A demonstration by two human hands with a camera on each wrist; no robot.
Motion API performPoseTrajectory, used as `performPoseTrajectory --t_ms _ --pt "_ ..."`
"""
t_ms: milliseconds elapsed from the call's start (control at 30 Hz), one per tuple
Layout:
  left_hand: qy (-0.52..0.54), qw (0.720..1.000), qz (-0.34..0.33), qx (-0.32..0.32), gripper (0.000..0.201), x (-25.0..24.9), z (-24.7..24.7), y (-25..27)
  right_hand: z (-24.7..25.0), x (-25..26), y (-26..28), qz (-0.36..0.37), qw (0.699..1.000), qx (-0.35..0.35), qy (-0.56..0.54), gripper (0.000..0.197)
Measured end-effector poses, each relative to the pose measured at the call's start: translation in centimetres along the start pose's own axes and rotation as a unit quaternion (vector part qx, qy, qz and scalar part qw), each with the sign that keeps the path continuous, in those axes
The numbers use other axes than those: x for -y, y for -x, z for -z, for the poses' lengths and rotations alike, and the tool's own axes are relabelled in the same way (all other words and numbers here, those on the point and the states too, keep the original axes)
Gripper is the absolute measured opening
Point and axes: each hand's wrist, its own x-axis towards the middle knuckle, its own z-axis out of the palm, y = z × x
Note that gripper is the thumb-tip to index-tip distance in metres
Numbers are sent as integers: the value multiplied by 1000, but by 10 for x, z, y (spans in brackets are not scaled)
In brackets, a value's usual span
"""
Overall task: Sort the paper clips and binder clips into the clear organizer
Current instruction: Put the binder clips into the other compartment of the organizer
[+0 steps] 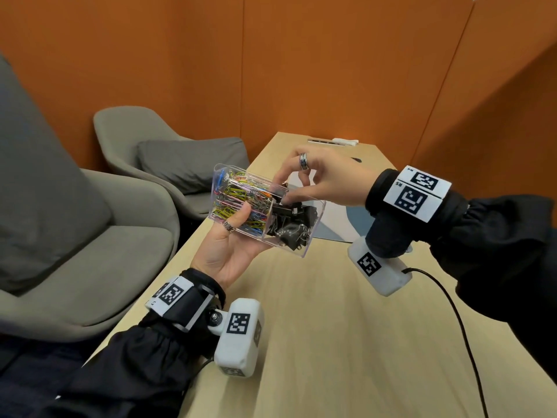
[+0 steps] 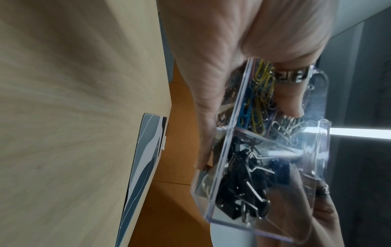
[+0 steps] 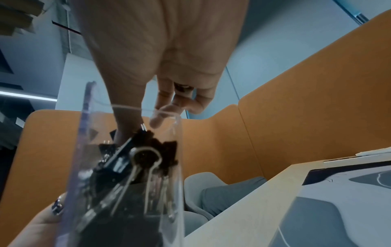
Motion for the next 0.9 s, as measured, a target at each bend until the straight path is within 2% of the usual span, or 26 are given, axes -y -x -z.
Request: performPoseTrajectory --t_ms 167,300,533,600,800,900 --pt "15 1000 2 -8 93 2 0 0 8 0 6 -25 1000 -14 9 11" --pt "16 1000 2 -7 89 1 -2 1 6 -3 11 -51 992 -67 -96 12" --pt "13 1000 3 -15 97 3 -2 1 -21 -5 13 -75 954 -153 -245 15" --pt "14 1000 4 -12 94 3 -2 1 -25 -6 12 -71 953 -161 -246 18" --pt "21 1000 3 -11 90 3 1 1 -21 -6 16 -51 973 -129 -184 16" --pt "21 1000 5 2 74 2 0 2 -15 -9 18 -48 984 -108 -132 12"
